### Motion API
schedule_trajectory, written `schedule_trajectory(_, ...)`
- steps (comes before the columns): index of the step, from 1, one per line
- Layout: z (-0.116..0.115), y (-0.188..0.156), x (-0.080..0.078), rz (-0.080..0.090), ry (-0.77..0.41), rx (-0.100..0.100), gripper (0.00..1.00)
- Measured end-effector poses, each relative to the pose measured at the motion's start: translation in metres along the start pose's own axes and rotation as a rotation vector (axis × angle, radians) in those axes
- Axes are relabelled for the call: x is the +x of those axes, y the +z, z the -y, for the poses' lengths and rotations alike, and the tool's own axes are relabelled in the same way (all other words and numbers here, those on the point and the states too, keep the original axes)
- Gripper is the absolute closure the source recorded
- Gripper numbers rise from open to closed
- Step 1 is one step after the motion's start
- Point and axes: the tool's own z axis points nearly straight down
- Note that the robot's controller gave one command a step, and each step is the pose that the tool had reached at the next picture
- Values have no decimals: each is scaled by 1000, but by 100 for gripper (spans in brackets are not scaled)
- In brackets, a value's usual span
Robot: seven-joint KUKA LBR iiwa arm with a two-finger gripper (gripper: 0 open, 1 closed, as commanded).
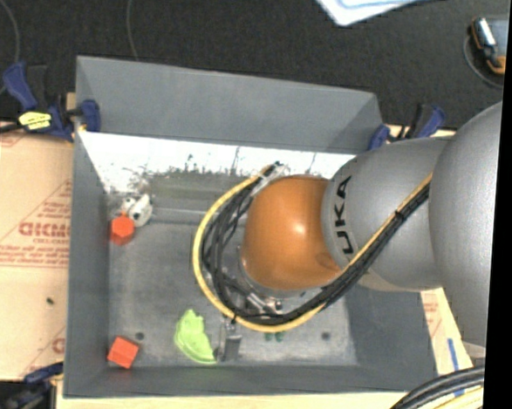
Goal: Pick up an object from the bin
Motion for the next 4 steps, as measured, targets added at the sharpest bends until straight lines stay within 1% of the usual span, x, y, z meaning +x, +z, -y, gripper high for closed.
schedule_trajectory(1,-3,38,9,-13,415,2,0)
schedule_trajectory(2,5,67,0,4,196,0,0)
schedule_trajectory(3,-6,67,6,-6,519,1,100)
schedule_trajectory(4,-6,67,6,-6,519,1,100)
